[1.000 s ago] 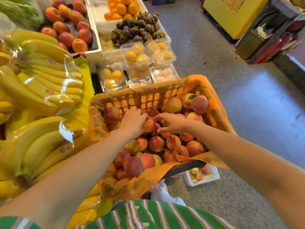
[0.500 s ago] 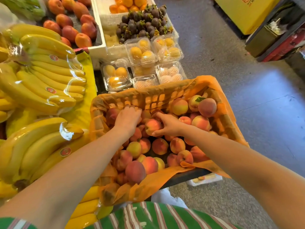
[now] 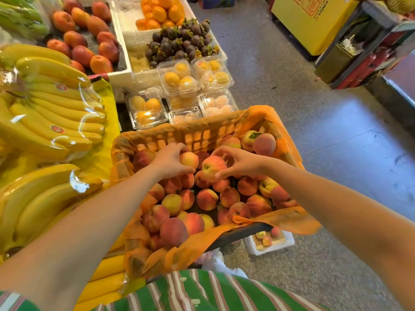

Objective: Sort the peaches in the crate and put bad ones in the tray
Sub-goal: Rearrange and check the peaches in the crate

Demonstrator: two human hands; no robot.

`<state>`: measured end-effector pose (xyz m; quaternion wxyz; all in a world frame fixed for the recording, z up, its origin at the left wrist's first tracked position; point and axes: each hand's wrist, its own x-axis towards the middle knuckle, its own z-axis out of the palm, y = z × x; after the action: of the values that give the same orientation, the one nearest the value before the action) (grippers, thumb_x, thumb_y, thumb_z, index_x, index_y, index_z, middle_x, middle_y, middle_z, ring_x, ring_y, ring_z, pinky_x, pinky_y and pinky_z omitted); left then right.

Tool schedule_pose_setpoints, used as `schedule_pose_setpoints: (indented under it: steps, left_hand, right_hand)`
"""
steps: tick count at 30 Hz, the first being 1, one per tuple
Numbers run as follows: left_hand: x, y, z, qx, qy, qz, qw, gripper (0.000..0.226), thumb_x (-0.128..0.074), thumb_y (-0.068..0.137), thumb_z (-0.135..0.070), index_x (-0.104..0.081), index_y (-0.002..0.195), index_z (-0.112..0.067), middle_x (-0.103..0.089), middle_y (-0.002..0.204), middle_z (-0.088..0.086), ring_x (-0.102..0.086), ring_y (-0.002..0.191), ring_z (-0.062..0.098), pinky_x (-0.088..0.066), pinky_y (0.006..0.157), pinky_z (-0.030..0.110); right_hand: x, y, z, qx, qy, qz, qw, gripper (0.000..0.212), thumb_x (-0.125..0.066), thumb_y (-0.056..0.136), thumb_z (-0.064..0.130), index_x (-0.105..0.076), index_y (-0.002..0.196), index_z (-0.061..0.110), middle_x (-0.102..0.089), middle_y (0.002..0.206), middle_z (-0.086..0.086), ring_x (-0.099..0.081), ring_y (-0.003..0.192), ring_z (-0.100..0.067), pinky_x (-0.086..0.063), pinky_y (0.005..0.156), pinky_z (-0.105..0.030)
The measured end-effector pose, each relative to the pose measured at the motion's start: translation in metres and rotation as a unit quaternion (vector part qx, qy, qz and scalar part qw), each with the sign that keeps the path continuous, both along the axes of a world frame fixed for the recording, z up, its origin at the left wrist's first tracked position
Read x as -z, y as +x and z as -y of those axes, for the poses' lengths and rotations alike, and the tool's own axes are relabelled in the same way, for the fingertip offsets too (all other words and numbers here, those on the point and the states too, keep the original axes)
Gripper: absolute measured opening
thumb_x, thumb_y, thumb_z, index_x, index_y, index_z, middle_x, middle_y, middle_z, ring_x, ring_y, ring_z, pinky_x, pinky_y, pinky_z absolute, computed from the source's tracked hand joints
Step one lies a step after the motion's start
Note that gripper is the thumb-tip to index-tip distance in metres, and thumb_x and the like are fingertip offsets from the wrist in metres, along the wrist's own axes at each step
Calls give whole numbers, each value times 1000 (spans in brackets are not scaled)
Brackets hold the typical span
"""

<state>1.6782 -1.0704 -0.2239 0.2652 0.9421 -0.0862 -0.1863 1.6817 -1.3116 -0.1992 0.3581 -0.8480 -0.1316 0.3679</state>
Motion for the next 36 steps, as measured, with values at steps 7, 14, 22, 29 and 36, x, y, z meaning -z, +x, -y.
schedule_pose_setpoints:
  steps: [7, 14, 22, 29, 36]
  left_hand:
    - [-11, -11, 1, -139, -308, -240, 910, 48, -72, 83, -24, -52, 127, -18, -55, 122, 5, -56, 109, 23, -51, 91, 42]
    - [-23, -20, 13, -204, -478, -361, 774, 47, -54, 92, -35, -51, 129, -7, -58, 115, 16, -60, 90, 24, -53, 65, 26]
    - [-18, -18, 12, -158, -497, -421, 742, 62, -65, 83, -41, -48, 134, -10, -51, 136, 26, -52, 113, 32, -56, 80, 27]
    - [-20, -20, 26, -131, -412, -421, 797, 71, -49, 84, -66, -54, 127, -9, -64, 94, 13, -56, 63, 14, -40, 58, 22]
    - [-10, -20, 28, -154, -280, -299, 899, 49, -73, 78, -44, -56, 115, -17, -56, 119, 14, -59, 86, 21, -51, 67, 29]
  right_hand:
    - [-17, -6, 15, 16, 2, -27, 1000, 63, -78, 78, 40, -45, 132, 36, -47, 129, 2, -55, 113, -16, -53, 94, -32]
    - [-31, -18, 22, 91, 51, -122, 987, 33, -49, 99, 32, -46, 130, 21, -53, 123, 0, -55, 104, -11, -47, 90, -29]
    - [-36, -23, 32, 204, 105, -236, 944, 73, -51, 79, 68, -42, 137, 24, -58, 133, -14, -59, 119, -30, -49, 97, -37]
    - [-47, -29, 46, 122, 29, -169, 978, 62, -52, 87, 63, -52, 131, 21, -60, 128, -19, -61, 112, -39, -50, 99, -48]
    - [-49, -42, 26, -169, -177, 76, 967, 53, -75, 80, 40, -53, 126, 28, -55, 117, 4, -53, 105, -15, -45, 80, -25]
